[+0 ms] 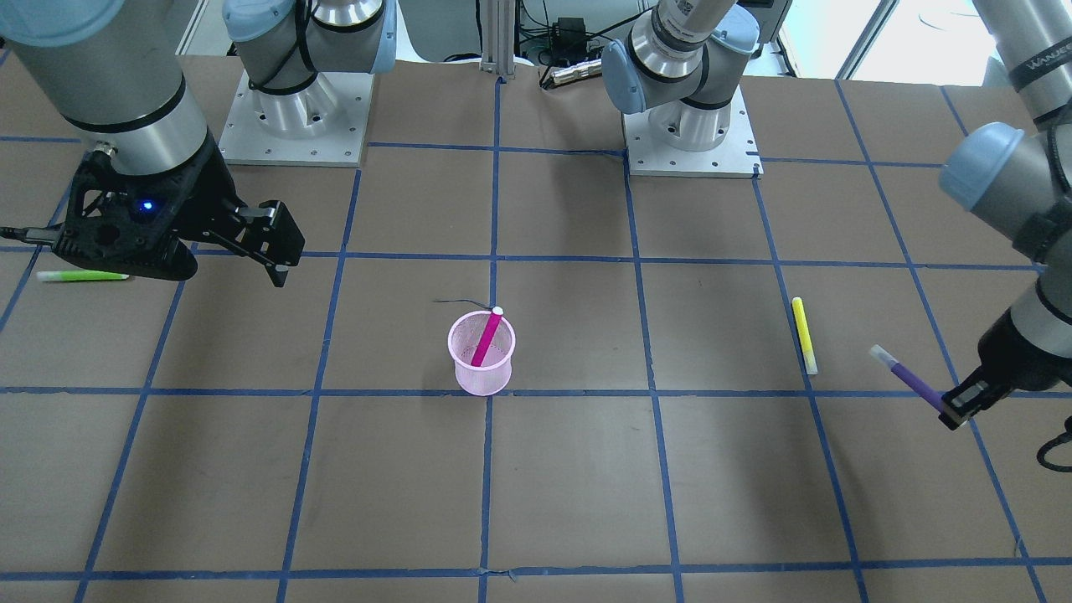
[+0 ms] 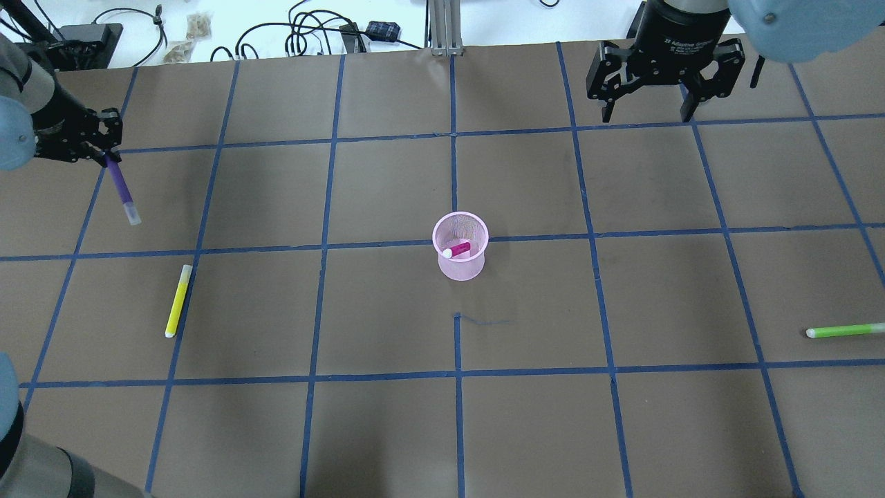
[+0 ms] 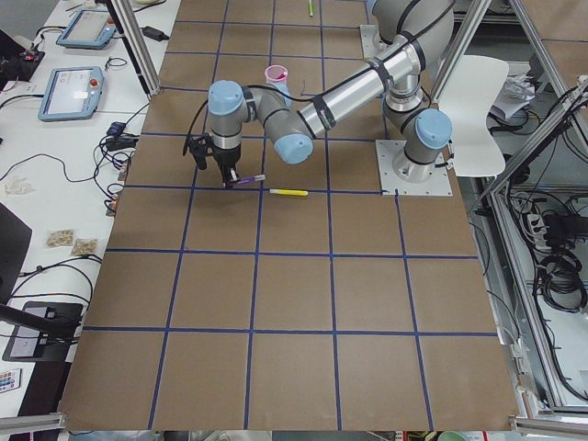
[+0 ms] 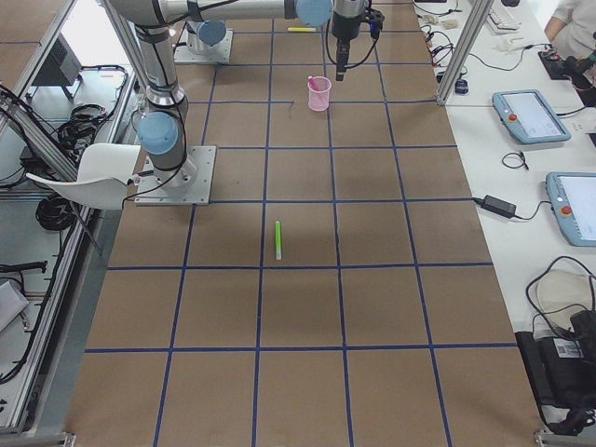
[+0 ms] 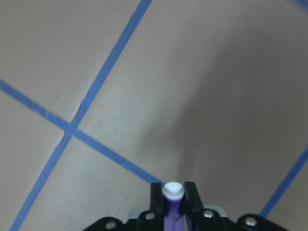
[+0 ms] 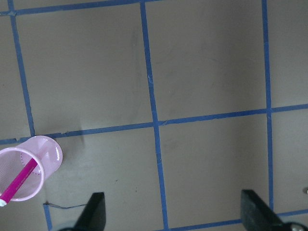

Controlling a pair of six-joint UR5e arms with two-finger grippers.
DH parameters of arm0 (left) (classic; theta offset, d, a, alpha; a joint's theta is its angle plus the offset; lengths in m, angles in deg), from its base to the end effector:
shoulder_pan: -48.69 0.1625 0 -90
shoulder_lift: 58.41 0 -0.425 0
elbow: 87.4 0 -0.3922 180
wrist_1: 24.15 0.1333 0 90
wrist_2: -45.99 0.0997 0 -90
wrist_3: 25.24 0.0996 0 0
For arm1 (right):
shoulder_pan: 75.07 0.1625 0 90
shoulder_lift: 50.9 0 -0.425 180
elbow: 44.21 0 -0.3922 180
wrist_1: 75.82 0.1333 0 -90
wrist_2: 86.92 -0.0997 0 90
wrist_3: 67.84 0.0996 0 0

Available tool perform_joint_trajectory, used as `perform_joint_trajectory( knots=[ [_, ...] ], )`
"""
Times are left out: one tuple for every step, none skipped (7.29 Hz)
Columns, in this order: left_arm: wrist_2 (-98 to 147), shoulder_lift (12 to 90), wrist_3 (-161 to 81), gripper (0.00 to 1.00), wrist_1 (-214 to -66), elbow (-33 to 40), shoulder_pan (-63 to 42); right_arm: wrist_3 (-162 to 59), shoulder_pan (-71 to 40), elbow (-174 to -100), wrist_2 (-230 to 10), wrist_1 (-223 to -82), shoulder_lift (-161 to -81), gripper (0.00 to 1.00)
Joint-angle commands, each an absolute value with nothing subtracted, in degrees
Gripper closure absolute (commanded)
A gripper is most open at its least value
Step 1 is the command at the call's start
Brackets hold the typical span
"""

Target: Insert purple and pink pens into pink cup

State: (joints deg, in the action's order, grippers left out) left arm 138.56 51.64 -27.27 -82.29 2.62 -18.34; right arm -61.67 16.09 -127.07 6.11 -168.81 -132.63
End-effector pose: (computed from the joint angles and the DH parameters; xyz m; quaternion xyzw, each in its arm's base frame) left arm 0.1280 -0.6322 0.3501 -0.2175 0.9704 -0.0969 0.0406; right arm 0.1393 -0.5534 0.4792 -0.0441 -0.9985 0.0179 0.0253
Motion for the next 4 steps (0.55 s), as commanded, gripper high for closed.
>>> perform_joint_trajectory(
  knots=[
    [138.98, 50.05, -37.84, 1.0, -76.92, 2.33, -29.13, -64.75, 15.72, -129.37, 6.33, -172.86, -133.6, 0.0],
    [141.5, 50.39, -41.64, 1.0, -74.19, 2.42, -34.92, -67.11, 15.63, -129.55, 6.6, -172.86, -133.69, 0.0],
    [146.4, 51.53, -48.37, 1.0, -73.9, 2.51, -40.46, -68.79, 14.15, -129.46, 4.94, -173.03, -133.87, 0.0],
    [147.06, 51.71, -55.31, 1.0, -72.07, 2.51, -44.96, -68.55, 13.18, -129.64, 0.14, -172.16, -134.48, 0.0]
  ],
)
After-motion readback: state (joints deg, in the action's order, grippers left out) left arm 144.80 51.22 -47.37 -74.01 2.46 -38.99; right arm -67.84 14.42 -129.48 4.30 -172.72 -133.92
